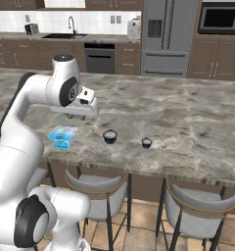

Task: Stack the yogurt containers by placing the smaller containers on top of the larger containers.

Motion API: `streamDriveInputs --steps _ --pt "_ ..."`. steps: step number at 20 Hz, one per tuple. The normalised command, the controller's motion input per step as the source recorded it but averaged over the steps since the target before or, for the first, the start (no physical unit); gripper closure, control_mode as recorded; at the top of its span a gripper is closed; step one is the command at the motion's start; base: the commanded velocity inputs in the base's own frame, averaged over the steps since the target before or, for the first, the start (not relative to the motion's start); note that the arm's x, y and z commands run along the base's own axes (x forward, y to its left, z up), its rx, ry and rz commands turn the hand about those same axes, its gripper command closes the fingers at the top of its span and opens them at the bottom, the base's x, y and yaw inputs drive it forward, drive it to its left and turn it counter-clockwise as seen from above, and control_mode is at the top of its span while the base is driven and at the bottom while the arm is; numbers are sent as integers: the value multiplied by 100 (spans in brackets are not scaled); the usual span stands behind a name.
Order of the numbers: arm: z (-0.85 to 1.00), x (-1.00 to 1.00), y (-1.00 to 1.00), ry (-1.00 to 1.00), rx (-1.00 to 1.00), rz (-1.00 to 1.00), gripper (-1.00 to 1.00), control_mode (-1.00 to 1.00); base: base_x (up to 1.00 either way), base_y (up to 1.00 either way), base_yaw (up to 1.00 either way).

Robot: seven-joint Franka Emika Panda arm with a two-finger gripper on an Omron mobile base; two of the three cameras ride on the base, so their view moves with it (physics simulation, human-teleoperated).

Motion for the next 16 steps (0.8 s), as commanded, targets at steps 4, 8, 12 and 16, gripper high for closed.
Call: streamDriveInputs --steps 4,8,12,16 --pt "-2 -3 0 0 0 0 -100 -100 0 0 0" --pt "-12 -4 -1 0 0 0 -100 -100 0 0 0" --pt "-6 0 -4 0 0 0 -100 -100 0 0 0" --pt "-9 0 -15 0 0 0 -100 -100 0 0 0"
